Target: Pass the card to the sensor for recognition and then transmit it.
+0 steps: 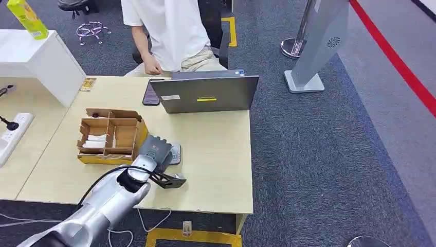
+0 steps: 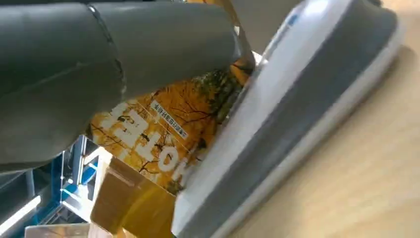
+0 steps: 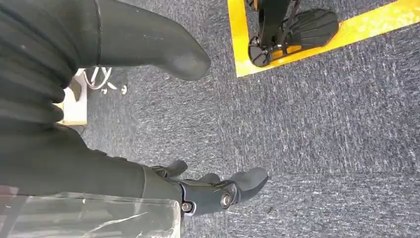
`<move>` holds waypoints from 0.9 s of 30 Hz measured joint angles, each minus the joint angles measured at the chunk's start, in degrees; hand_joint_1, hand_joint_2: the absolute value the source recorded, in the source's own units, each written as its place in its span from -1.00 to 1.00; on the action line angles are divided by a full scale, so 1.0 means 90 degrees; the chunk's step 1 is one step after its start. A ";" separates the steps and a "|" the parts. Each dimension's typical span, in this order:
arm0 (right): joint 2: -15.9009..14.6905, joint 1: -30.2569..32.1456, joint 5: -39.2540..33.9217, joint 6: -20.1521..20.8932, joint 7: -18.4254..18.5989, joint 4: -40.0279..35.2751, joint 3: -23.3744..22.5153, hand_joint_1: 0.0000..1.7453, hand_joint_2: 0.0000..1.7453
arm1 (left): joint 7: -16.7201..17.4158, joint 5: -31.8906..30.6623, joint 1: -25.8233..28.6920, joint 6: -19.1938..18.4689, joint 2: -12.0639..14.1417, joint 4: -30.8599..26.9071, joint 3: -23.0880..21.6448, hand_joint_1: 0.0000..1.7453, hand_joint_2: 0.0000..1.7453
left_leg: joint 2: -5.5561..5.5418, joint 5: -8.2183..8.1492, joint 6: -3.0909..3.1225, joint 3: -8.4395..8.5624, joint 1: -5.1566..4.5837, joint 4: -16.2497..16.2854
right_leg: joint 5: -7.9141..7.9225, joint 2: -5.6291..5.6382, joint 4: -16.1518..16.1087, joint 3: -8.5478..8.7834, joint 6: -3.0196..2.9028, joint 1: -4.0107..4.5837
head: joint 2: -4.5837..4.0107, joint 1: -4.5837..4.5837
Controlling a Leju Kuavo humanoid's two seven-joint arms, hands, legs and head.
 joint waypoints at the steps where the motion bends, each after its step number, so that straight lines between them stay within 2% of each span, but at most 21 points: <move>1: 0.0000 0.0000 0.0000 0.0002 0.0000 0.0000 0.0000 -1.00 1.00 | 0.0000 0.0002 -0.0024 0.0000 -0.0019 0.0065 0.0000 1.00 -1.00 | -0.0001 0.0000 0.0000 0.0000 0.0000 0.0000 | 0.0000 -0.0001 0.0000 0.0001 0.0000 0.0000 | 0.0000 0.0000; 11: -0.0002 0.0000 -0.0002 0.0007 0.0000 0.0000 0.0000 -1.00 1.00 | 0.0000 0.0002 -0.0126 0.0000 -0.0124 0.0342 0.0000 1.00 -1.00 | -0.0001 0.0001 0.0000 0.0004 0.0000 -0.0001 | 0.0000 -0.0001 0.0000 0.0005 0.0000 0.0000 | 0.0000 0.0000; 27: -0.0002 0.0000 -0.0002 0.0007 0.0000 0.0000 0.0002 -1.00 1.00 | 0.0000 0.0002 -0.0147 0.0000 -0.0153 0.0430 0.0000 1.00 -1.00 | -0.0001 0.0001 0.0000 0.0008 0.0000 0.0000 | 0.0000 -0.0001 0.0000 0.0010 0.0000 0.0000 | 0.0000 0.0000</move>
